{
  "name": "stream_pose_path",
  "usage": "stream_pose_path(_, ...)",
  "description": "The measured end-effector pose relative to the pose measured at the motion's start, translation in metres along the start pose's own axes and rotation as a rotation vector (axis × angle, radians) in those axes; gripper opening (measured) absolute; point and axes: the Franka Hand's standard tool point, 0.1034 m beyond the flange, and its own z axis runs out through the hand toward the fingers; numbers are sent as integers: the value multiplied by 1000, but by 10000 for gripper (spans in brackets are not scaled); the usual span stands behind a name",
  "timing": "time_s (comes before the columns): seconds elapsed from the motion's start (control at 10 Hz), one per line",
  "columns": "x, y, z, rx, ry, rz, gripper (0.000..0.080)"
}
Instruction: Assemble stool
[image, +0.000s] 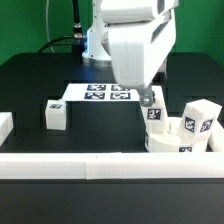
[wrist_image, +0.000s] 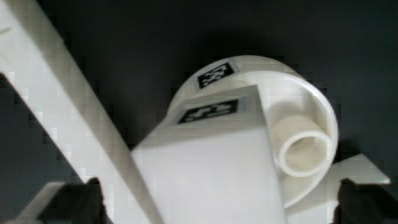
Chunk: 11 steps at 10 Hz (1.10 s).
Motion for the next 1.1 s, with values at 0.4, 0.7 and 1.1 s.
stream_pose_path(0.4,-2,-1,7,8,-11,-157,628)
stream_pose_path(0.7,-2,-1,6,6,-10,-154,338)
stream_pose_path(1.1,-2,-1,5,8,-2,-27,338)
